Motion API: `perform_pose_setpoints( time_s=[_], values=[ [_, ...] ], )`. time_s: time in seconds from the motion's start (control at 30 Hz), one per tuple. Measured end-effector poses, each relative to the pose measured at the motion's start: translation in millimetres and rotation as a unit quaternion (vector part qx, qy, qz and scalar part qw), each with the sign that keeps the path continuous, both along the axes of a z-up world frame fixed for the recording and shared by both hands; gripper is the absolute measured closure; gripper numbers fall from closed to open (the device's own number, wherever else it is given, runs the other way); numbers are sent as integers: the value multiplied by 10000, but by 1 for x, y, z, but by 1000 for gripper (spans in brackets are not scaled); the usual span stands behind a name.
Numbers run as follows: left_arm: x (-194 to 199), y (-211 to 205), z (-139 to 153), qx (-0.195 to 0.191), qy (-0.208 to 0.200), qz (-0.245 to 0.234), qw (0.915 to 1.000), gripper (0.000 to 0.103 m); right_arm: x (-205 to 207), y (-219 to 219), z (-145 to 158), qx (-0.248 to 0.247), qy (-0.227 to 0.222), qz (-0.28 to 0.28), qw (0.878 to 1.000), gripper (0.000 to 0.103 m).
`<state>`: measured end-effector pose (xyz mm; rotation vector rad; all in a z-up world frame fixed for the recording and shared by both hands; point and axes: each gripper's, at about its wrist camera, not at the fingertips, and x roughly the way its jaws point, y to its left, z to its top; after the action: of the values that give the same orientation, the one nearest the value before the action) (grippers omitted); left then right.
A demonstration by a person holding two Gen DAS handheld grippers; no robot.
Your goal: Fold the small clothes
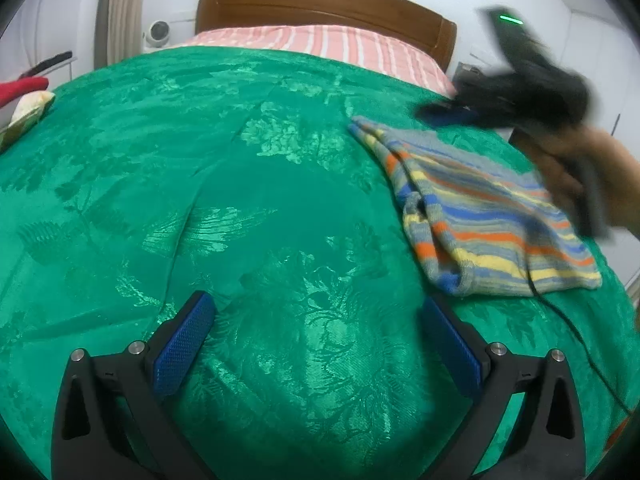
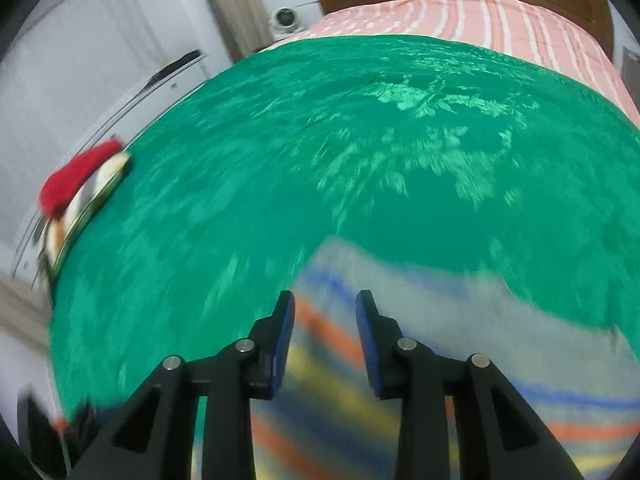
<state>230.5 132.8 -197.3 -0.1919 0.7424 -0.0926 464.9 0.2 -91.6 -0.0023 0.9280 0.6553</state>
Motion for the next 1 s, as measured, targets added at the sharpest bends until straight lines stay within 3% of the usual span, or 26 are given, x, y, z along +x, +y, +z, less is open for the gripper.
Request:
perform_pose_setpoints(
  time_s=[0.13, 0.23, 0.37, 0.5, 0.63, 0.8, 0.87, 0.93, 1.0],
  values=[
    [1, -4, 0, 136, 37, 27, 9999, 1, -87, -40, -14, -238, -222, 391, 9987, 62],
    [1, -8, 0, 244, 55, 49, 9997, 1, -135, -81, -49, -705, -195, 176, 9972, 62],
    [1, -8, 0, 270, 56, 59, 9996, 1, -202, -152, -65, -417, -120, -627, 9971, 61],
    [1, -12, -1, 386, 78, 85, 9992, 1, -253, -197, -76, -176, 92, -1175, 9929, 61],
    [1, -17, -1, 552, 117, 133, 9983, 0, -286, -223, -78, -47, -9, -1450, 9894, 60],
    [1, -22, 5, 891, 326, 303, 9950, 1, -325, -251, -75, 113, -304, -1858, 9821, 51],
    [-2, -35, 17, 1068, 457, 349, 9926, 6, -340, -270, -71, 257, -457, -2165, 9749, 47],
    [-10, -63, 35, 987, 244, -42, 9948, 13, -353, -291, -67, 443, -645, -2456, 9662, 45],
    [-15, -122, 54, 1203, 5, -823, 9893, 14, -362, -310, -63, 577, -792, -2734, 9569, 43]
  ],
)
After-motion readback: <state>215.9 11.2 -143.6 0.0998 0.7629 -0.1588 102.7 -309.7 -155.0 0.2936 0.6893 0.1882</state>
